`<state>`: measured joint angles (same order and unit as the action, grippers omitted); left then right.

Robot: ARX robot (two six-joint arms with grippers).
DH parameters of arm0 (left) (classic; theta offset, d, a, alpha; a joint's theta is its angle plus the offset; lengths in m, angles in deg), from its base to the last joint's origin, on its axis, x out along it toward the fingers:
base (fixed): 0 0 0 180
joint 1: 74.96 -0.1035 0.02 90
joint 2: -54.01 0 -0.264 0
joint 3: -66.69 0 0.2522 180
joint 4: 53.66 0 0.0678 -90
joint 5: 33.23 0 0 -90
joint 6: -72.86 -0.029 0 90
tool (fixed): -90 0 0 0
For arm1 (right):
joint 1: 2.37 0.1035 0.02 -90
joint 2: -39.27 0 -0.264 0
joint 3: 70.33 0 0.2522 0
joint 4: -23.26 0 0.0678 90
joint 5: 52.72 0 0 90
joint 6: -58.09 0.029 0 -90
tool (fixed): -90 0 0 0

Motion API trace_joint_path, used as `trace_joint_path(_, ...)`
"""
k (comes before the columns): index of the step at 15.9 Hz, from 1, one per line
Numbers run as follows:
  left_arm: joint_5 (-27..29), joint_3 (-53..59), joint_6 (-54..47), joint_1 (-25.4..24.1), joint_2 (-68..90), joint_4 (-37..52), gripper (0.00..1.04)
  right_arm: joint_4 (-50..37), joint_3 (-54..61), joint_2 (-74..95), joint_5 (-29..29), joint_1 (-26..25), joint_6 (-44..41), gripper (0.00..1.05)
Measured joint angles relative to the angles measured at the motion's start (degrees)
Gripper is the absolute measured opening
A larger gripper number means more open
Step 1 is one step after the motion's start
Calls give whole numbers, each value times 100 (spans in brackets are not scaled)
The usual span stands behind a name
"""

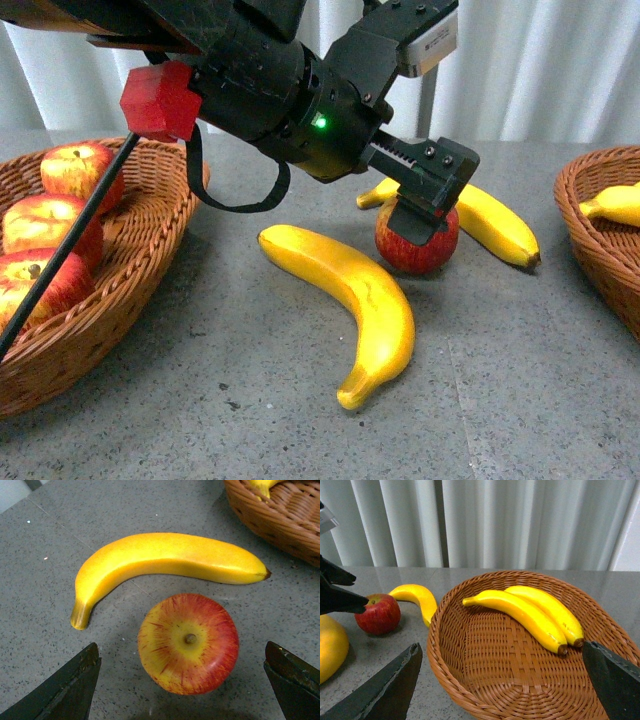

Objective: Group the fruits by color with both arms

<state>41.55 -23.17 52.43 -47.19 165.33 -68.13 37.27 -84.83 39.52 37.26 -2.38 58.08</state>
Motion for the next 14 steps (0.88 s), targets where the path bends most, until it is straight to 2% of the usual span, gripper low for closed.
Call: trace_joint_path(14, -236, -833, -114, 120, 1217, -72, 96, 0, 0, 0, 0, 0, 0, 98)
